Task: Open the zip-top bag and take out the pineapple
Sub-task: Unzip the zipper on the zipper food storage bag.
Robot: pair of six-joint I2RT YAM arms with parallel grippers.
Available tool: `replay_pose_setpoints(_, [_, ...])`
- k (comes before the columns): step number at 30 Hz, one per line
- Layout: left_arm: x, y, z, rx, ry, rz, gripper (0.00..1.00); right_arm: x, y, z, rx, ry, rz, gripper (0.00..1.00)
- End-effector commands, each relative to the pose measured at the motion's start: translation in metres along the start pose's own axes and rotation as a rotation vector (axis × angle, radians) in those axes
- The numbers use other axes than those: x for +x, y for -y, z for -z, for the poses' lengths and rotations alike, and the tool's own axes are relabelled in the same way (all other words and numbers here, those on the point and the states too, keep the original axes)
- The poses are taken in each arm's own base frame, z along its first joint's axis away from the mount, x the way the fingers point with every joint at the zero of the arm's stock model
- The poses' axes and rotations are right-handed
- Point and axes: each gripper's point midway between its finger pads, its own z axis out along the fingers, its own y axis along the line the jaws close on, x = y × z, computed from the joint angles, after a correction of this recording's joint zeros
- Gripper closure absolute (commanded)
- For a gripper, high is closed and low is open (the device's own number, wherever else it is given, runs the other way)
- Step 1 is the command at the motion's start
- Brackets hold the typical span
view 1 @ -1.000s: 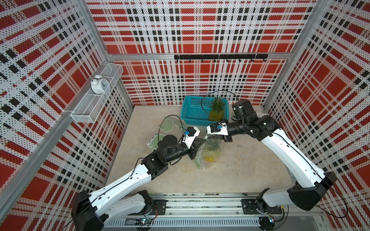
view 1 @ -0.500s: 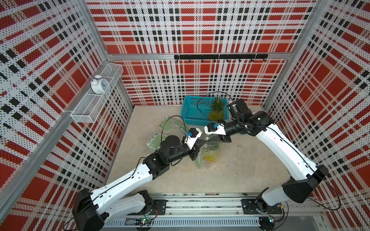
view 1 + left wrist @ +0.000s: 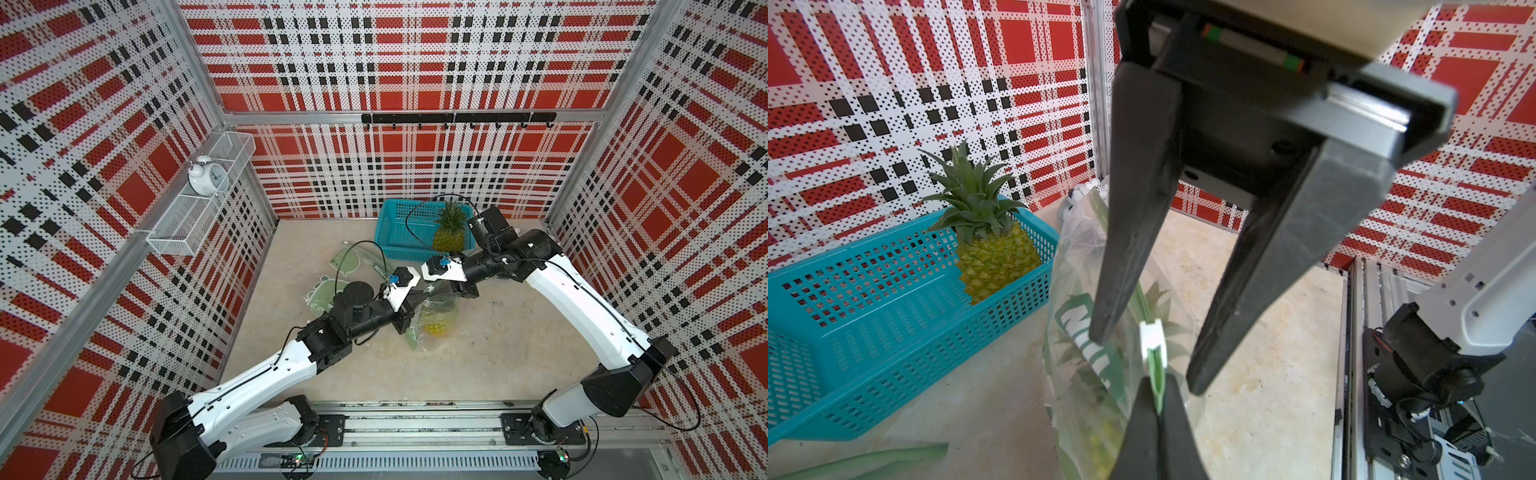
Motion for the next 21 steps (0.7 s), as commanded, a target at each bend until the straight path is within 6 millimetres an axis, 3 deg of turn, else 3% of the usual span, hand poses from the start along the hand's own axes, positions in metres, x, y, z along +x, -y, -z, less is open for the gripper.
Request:
replay_pose_setpoints(1, [-0.010, 0.004, 0.002, 0.008, 0.015, -0.022, 1.00, -0.007, -0.001, 0.001, -0.010, 0.011, 0.011, 0.71])
replay_pose_setpoints(9, [-0.009, 0.000, 0.005, -0.016, 0.012, -0.023, 1.00, -0.004, -0.001, 0.000, -0.003, -0.004, 0.006, 0.96])
replay_pose_setpoints(21, [-0.013, -0.009, 0.024, -0.089, 0.056, -0.028, 1.00, 0.021, 0.027, 0.005, 0.149, -0.120, -0.024, 0.97])
